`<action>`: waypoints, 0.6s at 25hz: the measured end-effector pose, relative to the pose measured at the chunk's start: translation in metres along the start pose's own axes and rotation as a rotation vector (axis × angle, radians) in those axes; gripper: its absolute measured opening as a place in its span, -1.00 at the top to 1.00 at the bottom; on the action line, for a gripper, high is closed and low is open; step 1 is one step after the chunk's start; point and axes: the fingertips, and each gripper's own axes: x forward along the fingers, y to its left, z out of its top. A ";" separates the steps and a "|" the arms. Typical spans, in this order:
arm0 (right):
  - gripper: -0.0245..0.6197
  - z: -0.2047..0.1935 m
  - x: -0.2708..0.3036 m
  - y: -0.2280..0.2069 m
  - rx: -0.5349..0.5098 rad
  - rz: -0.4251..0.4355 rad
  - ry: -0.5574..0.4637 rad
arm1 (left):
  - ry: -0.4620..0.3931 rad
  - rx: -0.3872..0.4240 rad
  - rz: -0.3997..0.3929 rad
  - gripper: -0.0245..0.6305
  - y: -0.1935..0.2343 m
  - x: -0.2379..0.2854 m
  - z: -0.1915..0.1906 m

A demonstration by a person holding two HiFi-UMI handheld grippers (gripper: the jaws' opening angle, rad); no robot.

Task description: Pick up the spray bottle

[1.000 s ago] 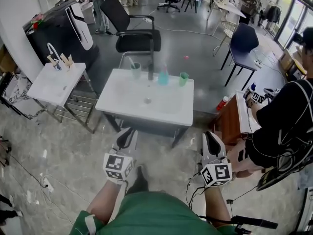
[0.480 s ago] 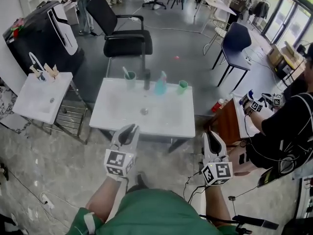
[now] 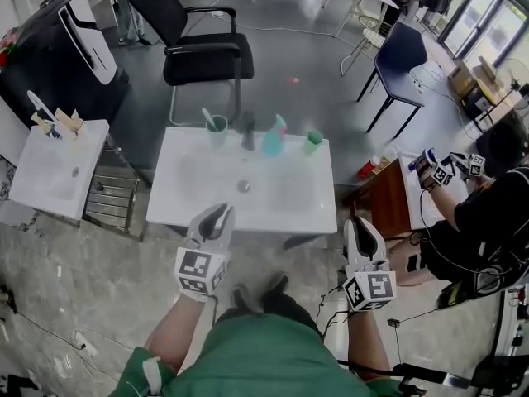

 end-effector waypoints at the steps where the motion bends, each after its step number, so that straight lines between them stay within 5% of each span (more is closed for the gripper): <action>1: 0.79 -0.004 0.007 -0.004 0.004 0.000 0.004 | 0.005 0.000 -0.002 0.76 0.002 0.008 -0.002; 15: 0.79 -0.023 0.151 -0.091 0.080 0.107 0.014 | 0.059 0.034 0.065 0.70 0.021 0.146 0.015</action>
